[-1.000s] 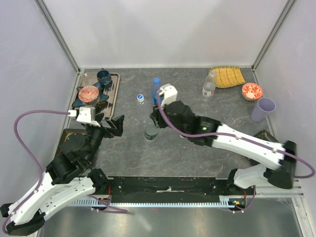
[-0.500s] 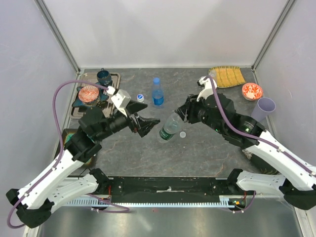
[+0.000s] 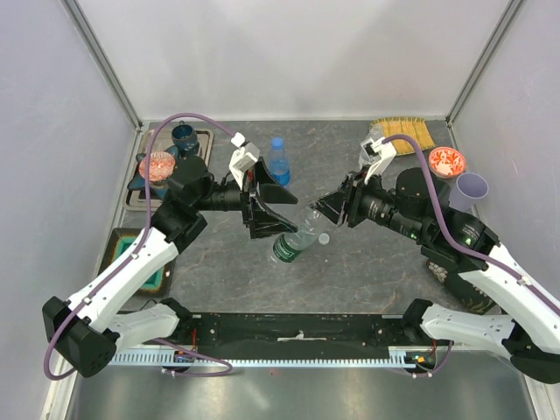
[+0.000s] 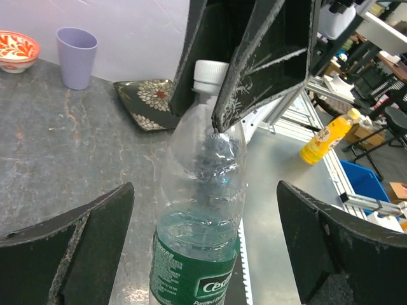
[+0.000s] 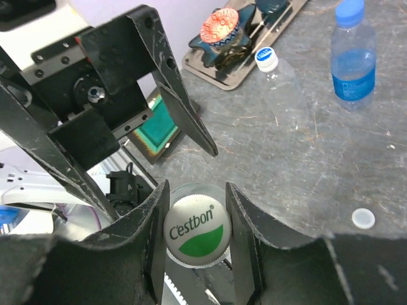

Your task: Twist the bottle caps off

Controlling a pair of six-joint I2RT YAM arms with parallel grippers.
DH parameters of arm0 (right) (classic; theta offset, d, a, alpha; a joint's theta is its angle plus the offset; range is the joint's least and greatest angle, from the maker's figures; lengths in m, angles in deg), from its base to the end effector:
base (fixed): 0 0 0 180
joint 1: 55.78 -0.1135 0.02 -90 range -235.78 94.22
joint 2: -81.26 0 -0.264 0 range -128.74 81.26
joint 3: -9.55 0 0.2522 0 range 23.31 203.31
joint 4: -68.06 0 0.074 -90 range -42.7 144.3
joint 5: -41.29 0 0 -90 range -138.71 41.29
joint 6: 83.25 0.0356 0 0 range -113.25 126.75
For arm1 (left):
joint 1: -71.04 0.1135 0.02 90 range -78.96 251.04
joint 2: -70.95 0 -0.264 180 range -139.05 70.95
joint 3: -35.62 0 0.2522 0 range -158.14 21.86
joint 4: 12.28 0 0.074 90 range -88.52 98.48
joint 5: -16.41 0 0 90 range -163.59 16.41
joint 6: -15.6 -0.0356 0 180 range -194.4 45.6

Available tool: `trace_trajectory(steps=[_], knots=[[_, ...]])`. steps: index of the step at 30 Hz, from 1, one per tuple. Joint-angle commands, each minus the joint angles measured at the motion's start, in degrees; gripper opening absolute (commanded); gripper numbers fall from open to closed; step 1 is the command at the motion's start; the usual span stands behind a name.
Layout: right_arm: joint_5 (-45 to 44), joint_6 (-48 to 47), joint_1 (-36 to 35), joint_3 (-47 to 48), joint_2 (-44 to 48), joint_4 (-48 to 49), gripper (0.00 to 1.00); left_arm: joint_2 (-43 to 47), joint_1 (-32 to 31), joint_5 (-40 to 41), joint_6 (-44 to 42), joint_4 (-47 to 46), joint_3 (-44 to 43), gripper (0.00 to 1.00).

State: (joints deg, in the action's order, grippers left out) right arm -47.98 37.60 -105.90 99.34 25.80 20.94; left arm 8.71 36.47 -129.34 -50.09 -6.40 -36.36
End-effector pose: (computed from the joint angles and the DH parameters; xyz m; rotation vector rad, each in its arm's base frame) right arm 0.1186 0.1426 0.4489 -0.3299 1.8852 1.0014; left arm 0.1805 -0.1601 0.3961 0.9946 1.4401 -1.5025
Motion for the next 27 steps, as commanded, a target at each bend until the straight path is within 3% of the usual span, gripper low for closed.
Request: trace_trajectory(steps=[1, 22, 27], knots=[[2.5, 0.2, 0.0, 2.5, 0.1, 5.6, 0.0, 0.1, -0.5, -5.3, 1.4, -3.9, -1.5, 1.0], [5.9, 2.0, 0.0, 3.6, -4.9, 14.1, 0.0, -1.7, -5.5, 2.1, -13.2, 9.0, -1.5, 0.99], [5.8, 2.4, 0.0, 3.2, -4.8, 14.6, 0.0, -1.8, -5.5, 2.4, -14.6, 9.3, -1.4, 0.81]])
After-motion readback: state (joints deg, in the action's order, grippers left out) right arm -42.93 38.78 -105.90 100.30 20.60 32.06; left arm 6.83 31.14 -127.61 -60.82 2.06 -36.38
